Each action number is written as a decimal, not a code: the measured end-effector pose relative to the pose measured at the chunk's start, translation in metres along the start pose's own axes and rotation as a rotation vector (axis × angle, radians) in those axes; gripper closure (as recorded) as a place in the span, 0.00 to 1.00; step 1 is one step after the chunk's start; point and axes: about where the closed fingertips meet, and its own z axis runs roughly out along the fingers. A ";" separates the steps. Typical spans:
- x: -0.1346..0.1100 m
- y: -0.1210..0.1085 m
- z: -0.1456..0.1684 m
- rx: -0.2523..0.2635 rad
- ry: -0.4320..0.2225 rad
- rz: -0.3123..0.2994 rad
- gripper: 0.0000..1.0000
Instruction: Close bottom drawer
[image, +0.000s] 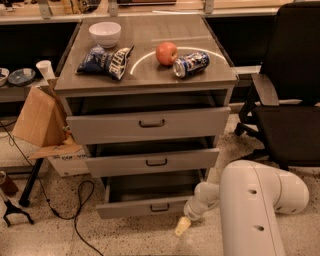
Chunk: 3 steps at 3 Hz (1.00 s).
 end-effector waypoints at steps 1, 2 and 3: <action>-0.010 -0.010 0.002 0.007 0.004 -0.028 0.00; -0.017 -0.017 0.000 0.017 0.002 -0.043 0.03; -0.017 -0.018 0.000 0.018 0.003 -0.043 0.26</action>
Offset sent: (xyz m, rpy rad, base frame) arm 0.0362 0.0068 0.0077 -0.0085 -0.0515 0.0457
